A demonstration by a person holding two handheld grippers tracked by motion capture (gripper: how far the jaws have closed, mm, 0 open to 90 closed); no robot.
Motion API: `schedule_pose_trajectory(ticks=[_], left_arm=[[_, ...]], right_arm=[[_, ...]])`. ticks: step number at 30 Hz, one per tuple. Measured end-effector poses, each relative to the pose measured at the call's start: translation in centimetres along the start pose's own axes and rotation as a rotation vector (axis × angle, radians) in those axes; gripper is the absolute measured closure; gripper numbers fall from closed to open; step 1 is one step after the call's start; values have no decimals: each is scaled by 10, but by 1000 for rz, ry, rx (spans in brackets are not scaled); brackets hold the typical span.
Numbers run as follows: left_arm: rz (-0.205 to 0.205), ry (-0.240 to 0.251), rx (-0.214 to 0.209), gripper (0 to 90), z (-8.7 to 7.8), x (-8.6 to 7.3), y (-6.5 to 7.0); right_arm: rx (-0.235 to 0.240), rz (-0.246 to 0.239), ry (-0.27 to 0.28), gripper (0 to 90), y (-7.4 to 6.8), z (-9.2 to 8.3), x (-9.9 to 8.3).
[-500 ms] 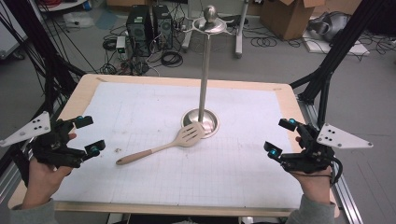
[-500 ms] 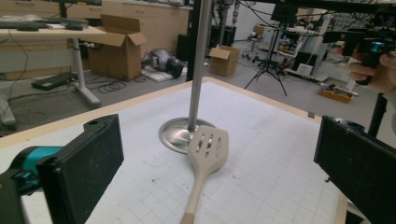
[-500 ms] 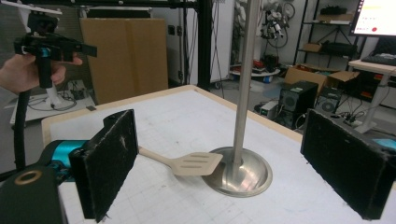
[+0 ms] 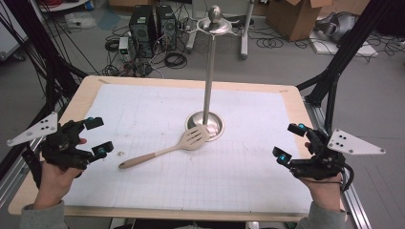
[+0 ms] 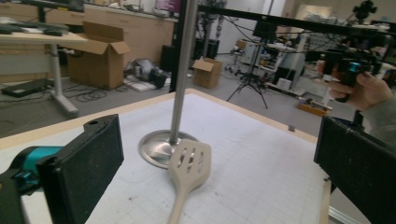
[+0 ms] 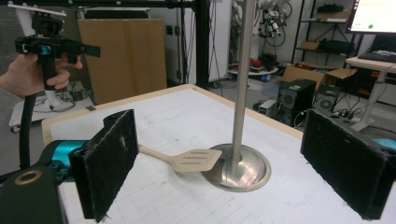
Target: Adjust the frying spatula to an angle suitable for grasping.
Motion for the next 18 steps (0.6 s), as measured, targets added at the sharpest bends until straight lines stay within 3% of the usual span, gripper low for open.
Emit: schedule_pose_trajectory(ticks=[4, 8, 10, 18], left_arm=[[32, -30, 1, 19, 7, -4, 2], [76, -58, 36, 19, 13, -7, 1], [122, -72, 69, 19, 15, -10, -2], [125, -102, 60, 90, 22, -21, -5]], right_arm=[[-4, 3, -6, 102, -1, -2, -1], [-1, 3, -9, 101, -3, -4, -1], [1, 4, -10, 101, -3, -5, -1], [0, 4, -14, 101, -1, -5, -3]])
Point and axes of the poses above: each handheld gripper's, and its own axes: z roughly forward along the jaws, x roughly out of its top, y roughly to its right, the point moved 8 cm from there along z, roughly forward along the jaws, and after that the axes turned 13 degrees about -z, right-handed, at the moved point
